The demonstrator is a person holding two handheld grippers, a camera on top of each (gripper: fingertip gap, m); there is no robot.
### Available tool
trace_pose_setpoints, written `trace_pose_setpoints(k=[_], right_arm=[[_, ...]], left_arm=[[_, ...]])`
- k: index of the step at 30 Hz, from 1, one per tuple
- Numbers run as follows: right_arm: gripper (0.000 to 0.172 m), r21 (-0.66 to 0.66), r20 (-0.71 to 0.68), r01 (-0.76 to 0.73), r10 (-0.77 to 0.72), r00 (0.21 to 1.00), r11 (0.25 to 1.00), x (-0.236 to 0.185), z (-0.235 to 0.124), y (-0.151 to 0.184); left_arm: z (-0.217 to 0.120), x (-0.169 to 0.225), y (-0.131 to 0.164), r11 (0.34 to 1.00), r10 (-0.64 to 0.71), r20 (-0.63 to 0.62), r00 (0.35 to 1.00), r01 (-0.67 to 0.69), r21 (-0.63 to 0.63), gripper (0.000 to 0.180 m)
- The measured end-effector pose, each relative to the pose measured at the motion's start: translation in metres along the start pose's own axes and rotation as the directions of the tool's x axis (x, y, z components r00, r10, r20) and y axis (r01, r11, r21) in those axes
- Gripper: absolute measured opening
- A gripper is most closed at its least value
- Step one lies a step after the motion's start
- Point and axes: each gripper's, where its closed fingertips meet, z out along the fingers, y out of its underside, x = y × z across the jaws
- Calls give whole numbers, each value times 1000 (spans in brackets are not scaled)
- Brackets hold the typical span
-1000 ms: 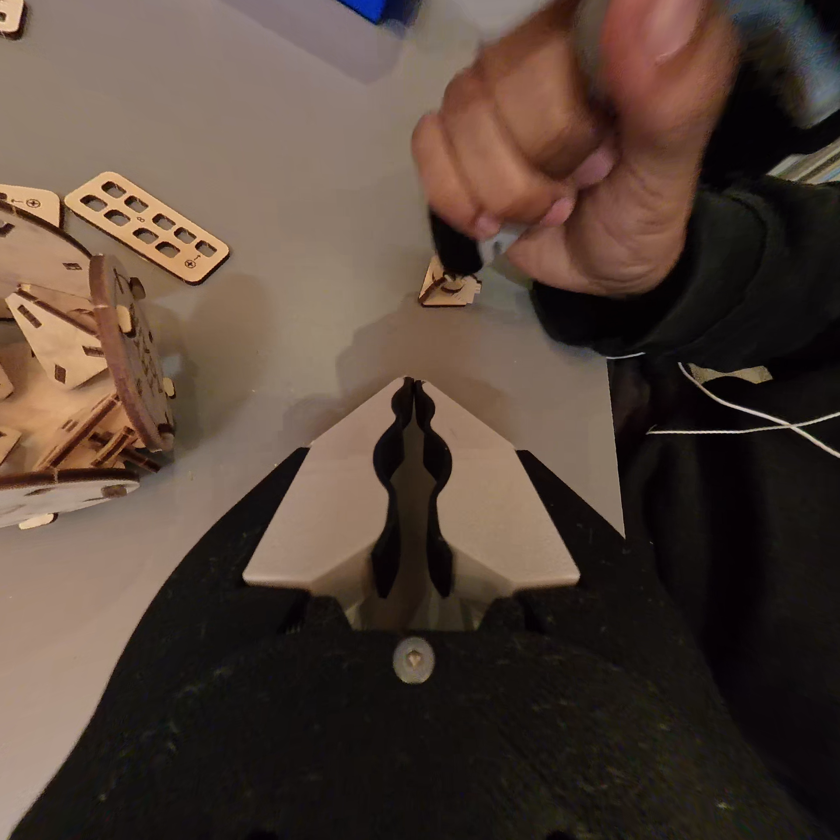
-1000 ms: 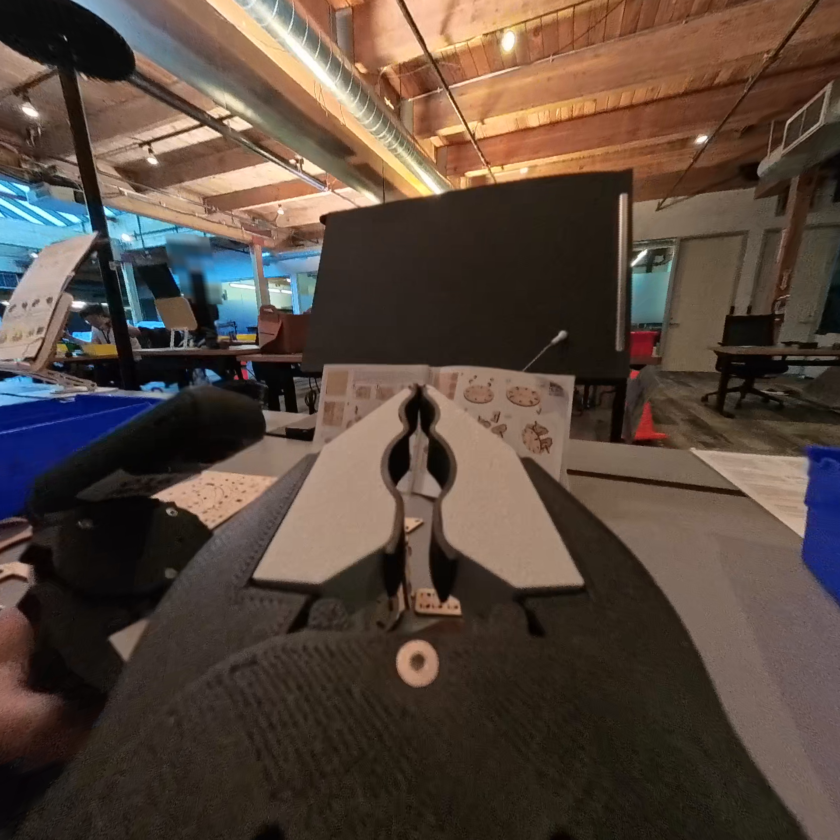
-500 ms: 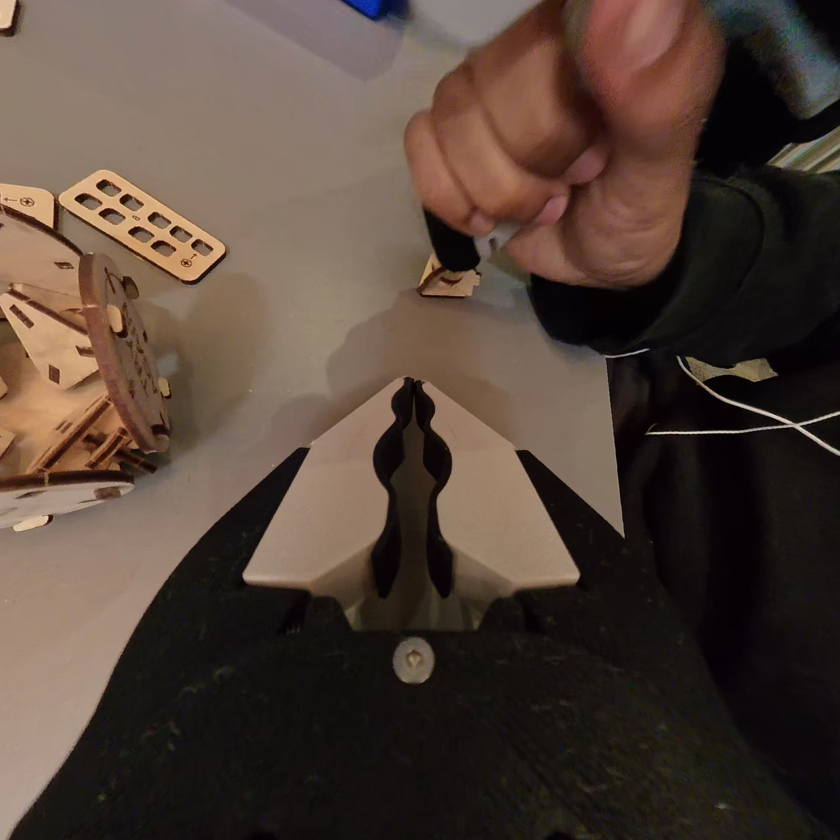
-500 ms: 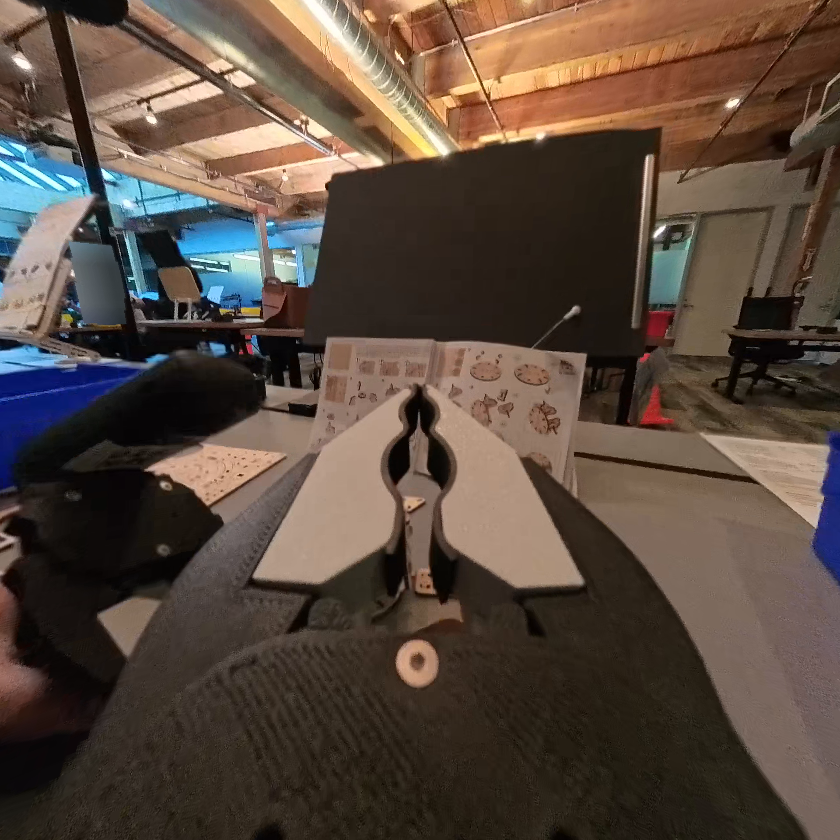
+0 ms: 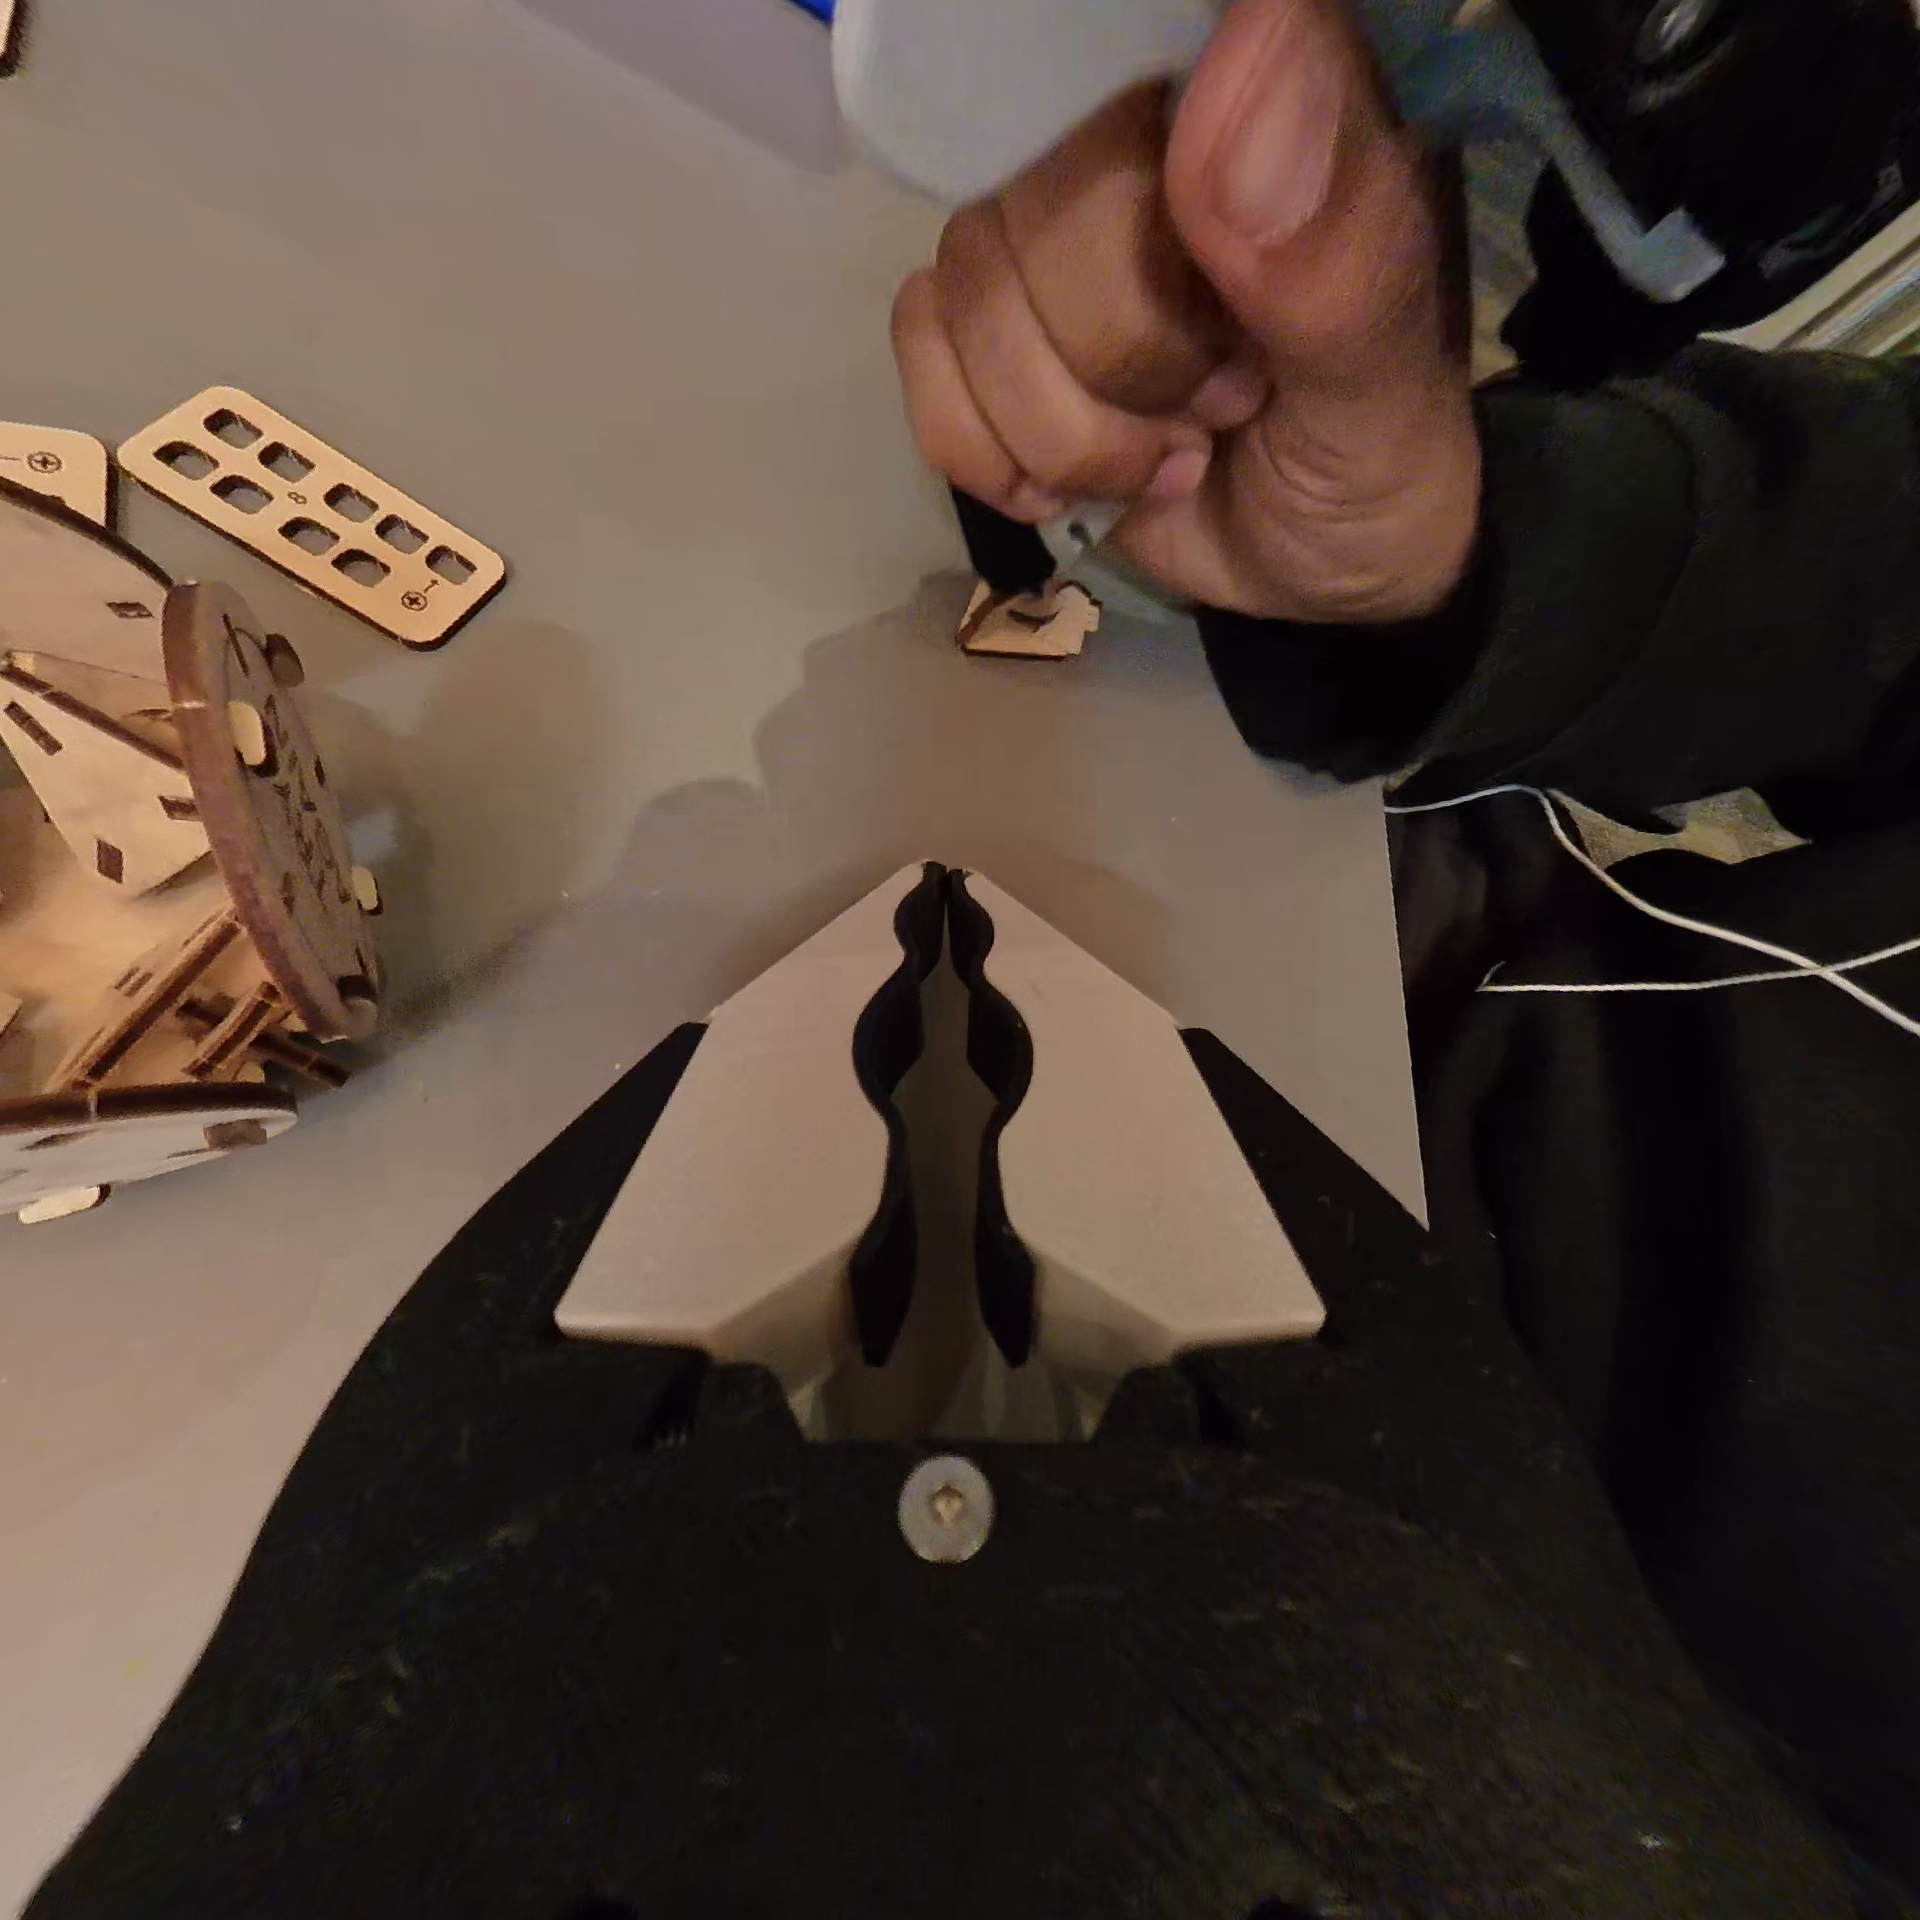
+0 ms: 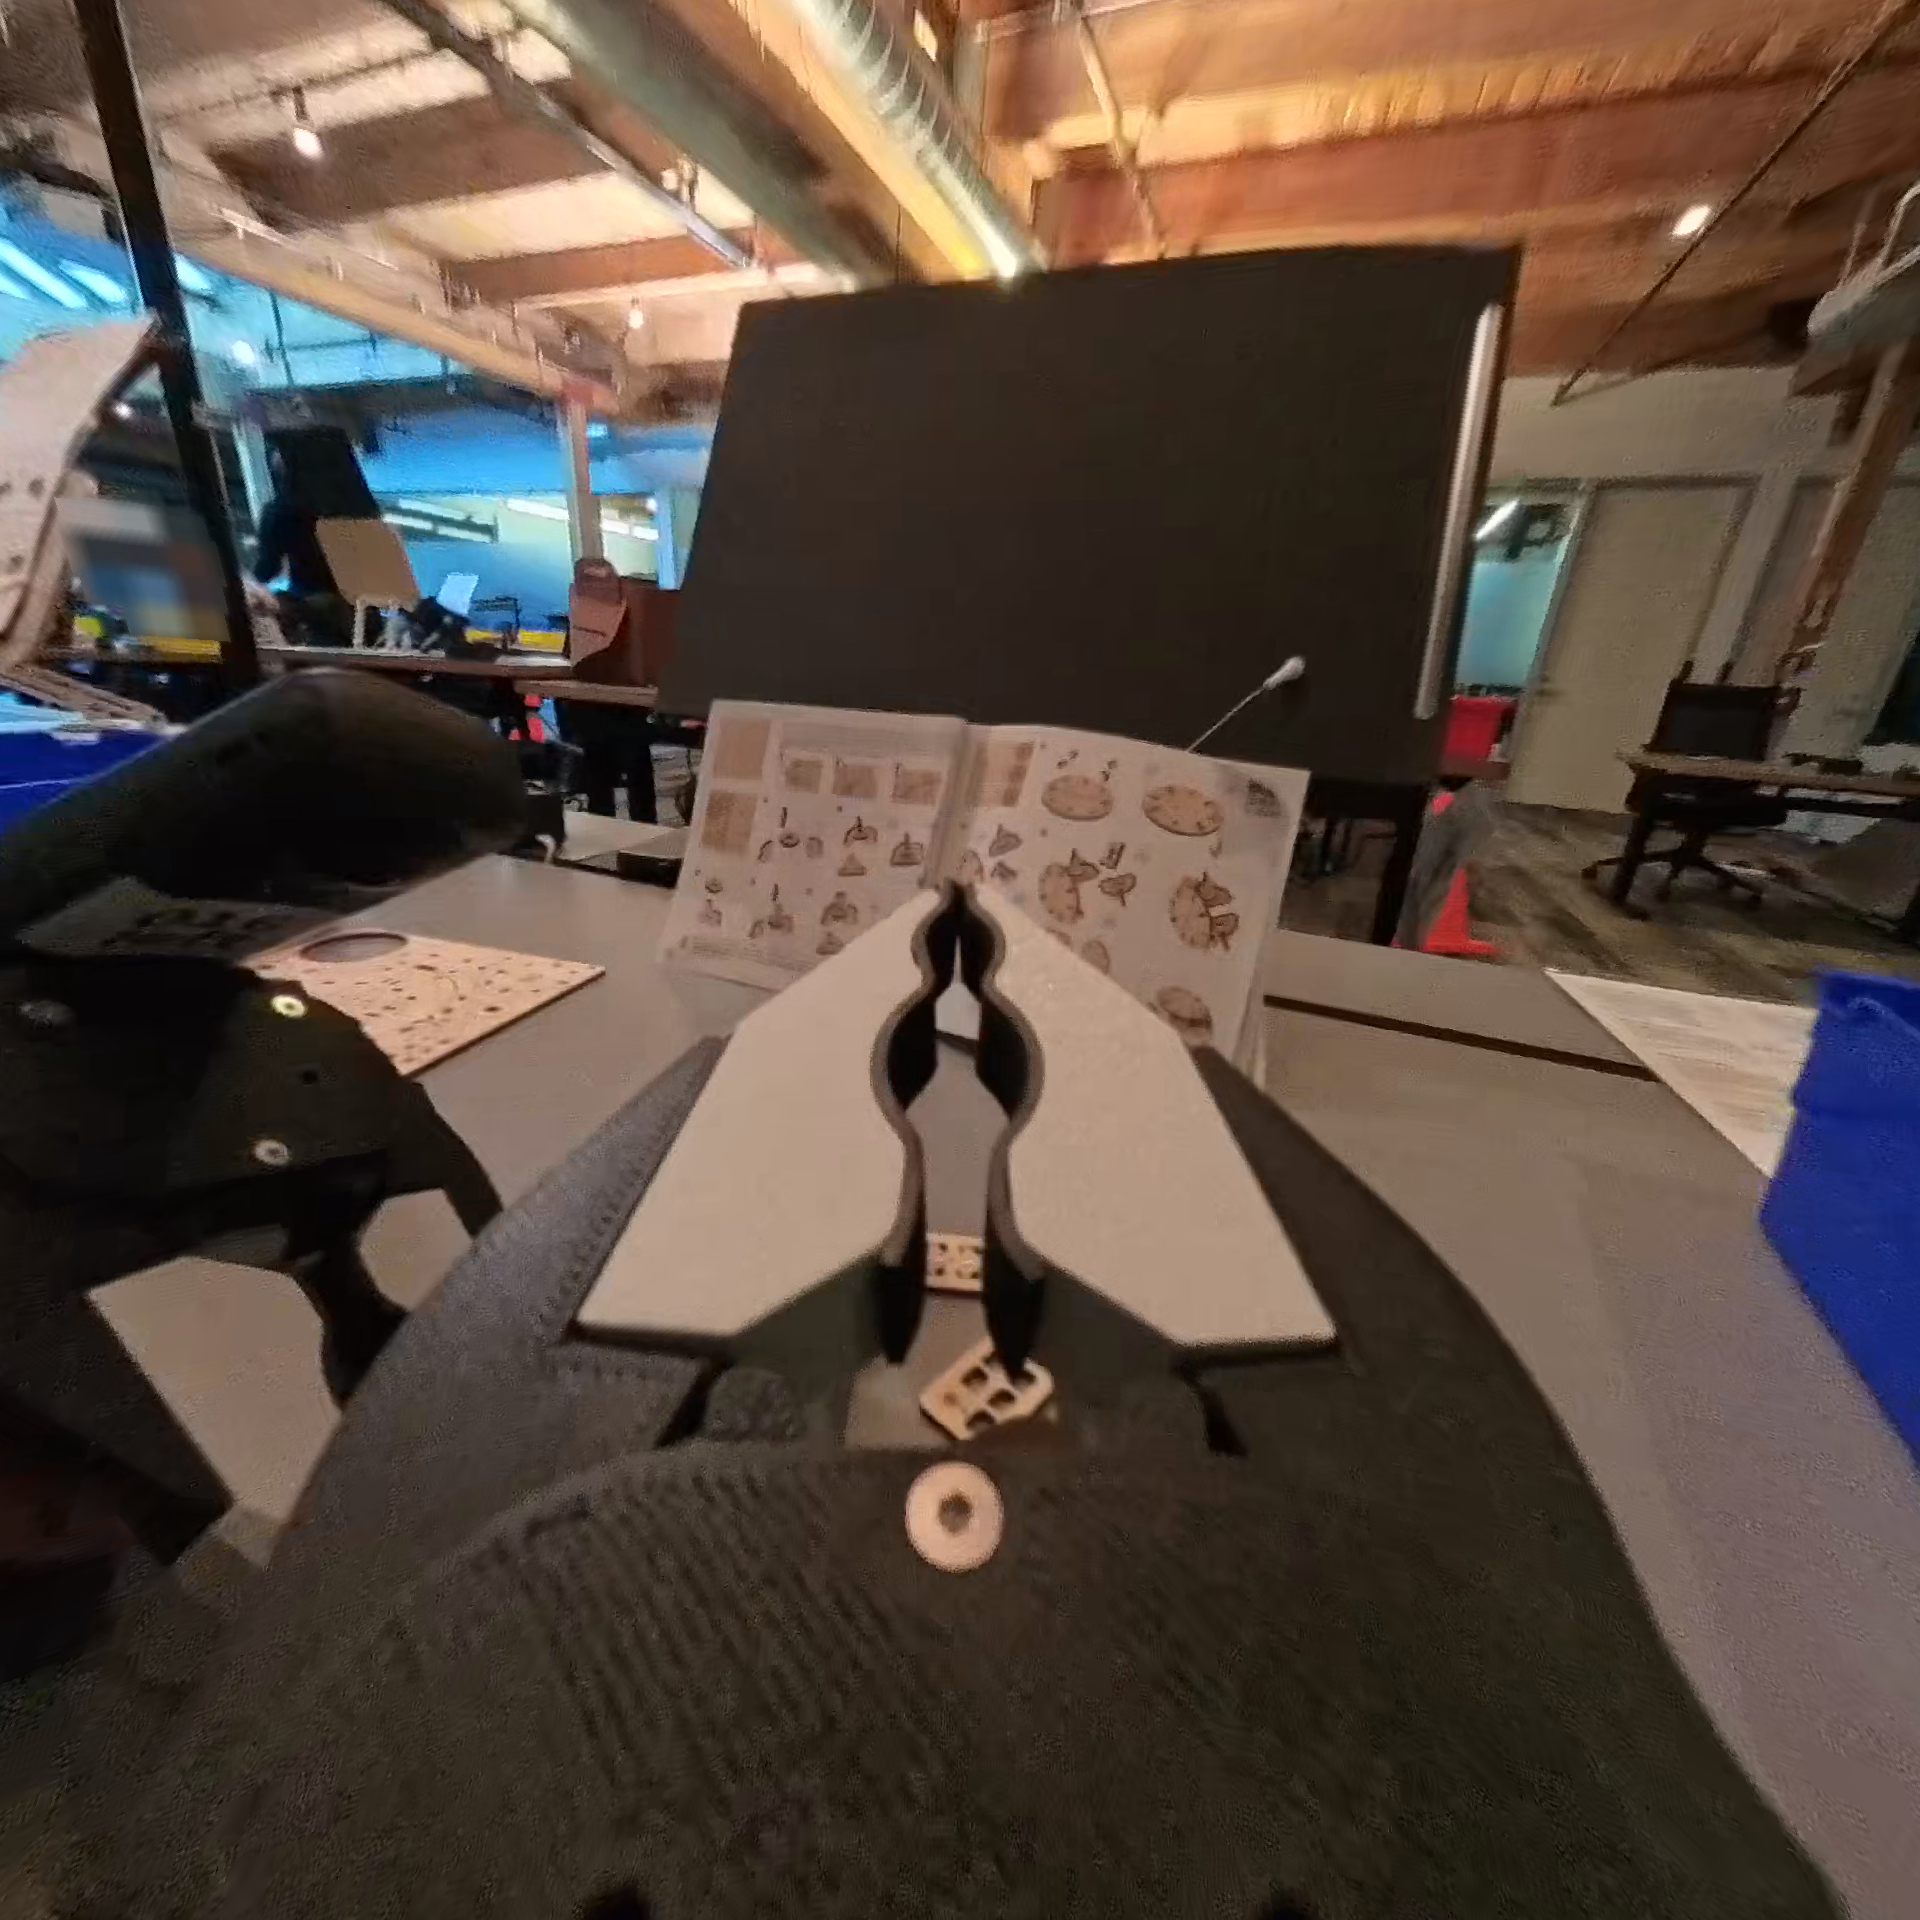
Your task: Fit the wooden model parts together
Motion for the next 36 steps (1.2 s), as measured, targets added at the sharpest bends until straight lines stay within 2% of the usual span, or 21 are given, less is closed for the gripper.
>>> trace_pose_setpoints(k=[4,5,8,13,14,17,23,28,31,36], right_arm=[[0,111,-19,-9,11,1000,994,3,-6,-44],[0,111,-17,-11,13,1000,994,2,-5,-43],[0,-41,1,1,-1,1000,999,-2,0,6],[0,85,-42,-52,56,998,995,11,-9,-37],[0,83,-45,-44,48,998,996,11,-9,-36],[0,-28,-30,-7,7,1000,1000,10,-8,3],[0,97,-17,-51,53,998,994,11,-22,-49],[0,95,-45,-16,20,999,995,23,-49,-57],[0,179,-84,12,3,996,984,41,-73,-64],[26,172,-12,-52,55,998,984,44,-78,-54]], left_arm=[[0,-1,0,1000,-8,-2,1000,8,2,0],[0,0,0,1000,-10,-4,1000,10,4,0],[0,0,0,1000,-3,2,1000,3,-1,0],[-1,0,0,1000,-6,-2,1000,6,4,0],[0,0,0,1000,-5,-1,1000,5,2,0],[0,0,1,1000,3,5,1000,-3,-5,0],[0,0,1,1000,-2,0,1000,2,-5,0],[1,0,1,1000,1,1,1000,-1,-8,0],[1,0,2,1000,4,4,1000,-4,-12,0],[2,0,2,1000,-1,5,1000,1,-18,0]])
